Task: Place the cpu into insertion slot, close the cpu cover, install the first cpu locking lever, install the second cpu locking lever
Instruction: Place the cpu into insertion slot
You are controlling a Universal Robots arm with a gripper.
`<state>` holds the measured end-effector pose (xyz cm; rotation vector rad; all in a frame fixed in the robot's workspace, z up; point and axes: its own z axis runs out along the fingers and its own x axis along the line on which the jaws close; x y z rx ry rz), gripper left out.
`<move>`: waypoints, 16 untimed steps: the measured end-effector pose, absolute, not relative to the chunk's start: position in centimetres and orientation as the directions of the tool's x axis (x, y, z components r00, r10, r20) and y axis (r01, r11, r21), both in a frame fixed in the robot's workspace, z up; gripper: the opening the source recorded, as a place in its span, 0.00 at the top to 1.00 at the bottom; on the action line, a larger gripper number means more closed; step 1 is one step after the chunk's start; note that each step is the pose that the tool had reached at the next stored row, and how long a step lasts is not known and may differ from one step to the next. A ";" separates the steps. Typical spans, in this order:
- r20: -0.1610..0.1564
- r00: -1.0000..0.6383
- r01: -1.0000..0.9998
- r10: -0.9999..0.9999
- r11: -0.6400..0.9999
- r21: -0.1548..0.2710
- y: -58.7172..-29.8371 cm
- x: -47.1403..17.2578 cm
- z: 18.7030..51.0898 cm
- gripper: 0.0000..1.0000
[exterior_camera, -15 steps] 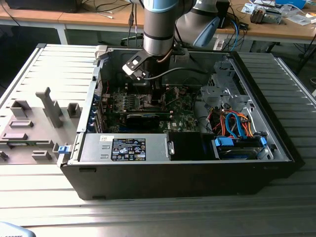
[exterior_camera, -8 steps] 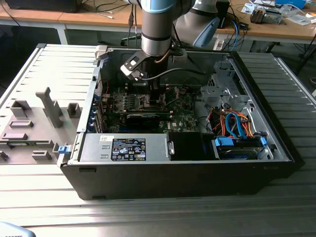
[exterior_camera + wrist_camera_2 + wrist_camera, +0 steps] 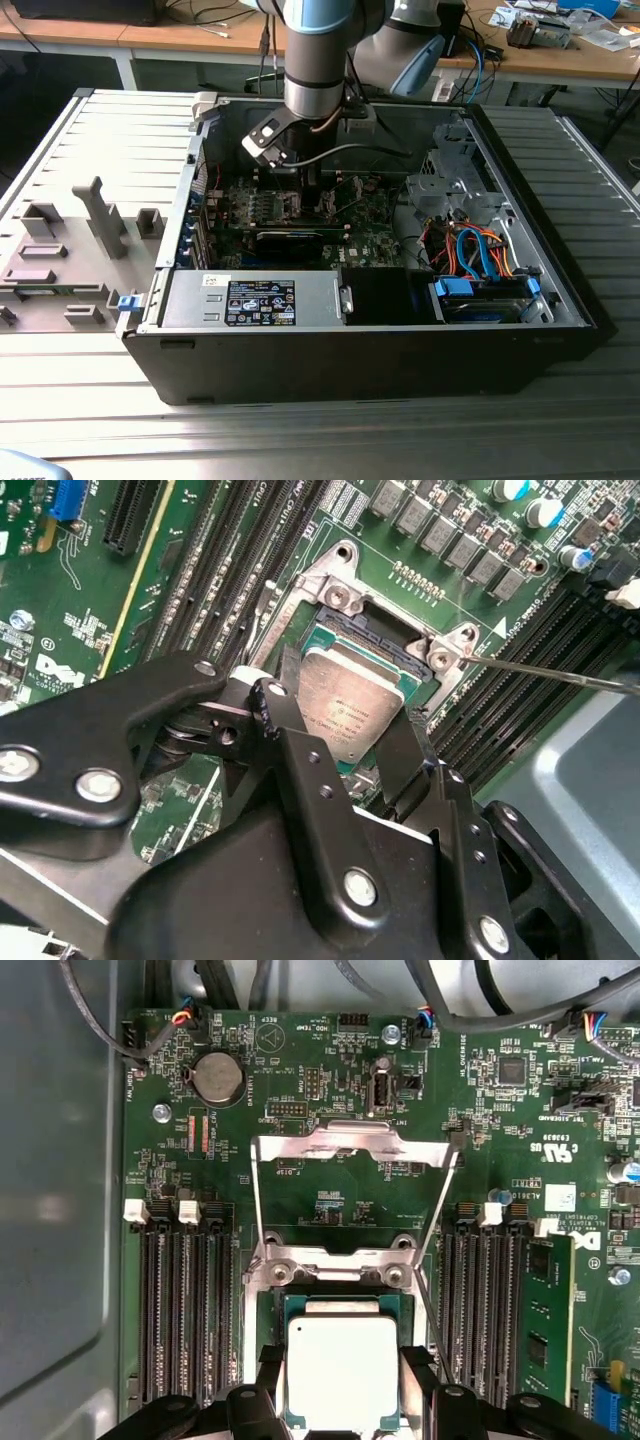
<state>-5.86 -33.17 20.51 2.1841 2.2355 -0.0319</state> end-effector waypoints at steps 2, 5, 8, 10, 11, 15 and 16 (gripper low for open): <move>-0.026 -0.023 1.000 0.999 0.023 -0.003 -33.2 -6.0 20.4 0.46; -0.026 -0.023 1.000 0.999 0.023 -0.003 -33.2 -6.0 20.2 0.46; -0.026 -0.022 1.000 0.999 0.022 -0.003 -33.2 -6.0 20.1 0.46; -0.026 -0.022 1.000 0.999 0.022 -0.004 -33.2 -6.0 20.1 0.46; -0.026 -0.022 1.000 0.999 0.022 -0.003 -33.1 -6.0 20.0 0.46; -0.026 -0.022 1.000 0.999 0.022 -0.003 -33.0 -6.0 20.0 0.46; -0.026 -0.022 1.000 0.999 0.022 -0.003 -33.0 -6.0 20.0 0.46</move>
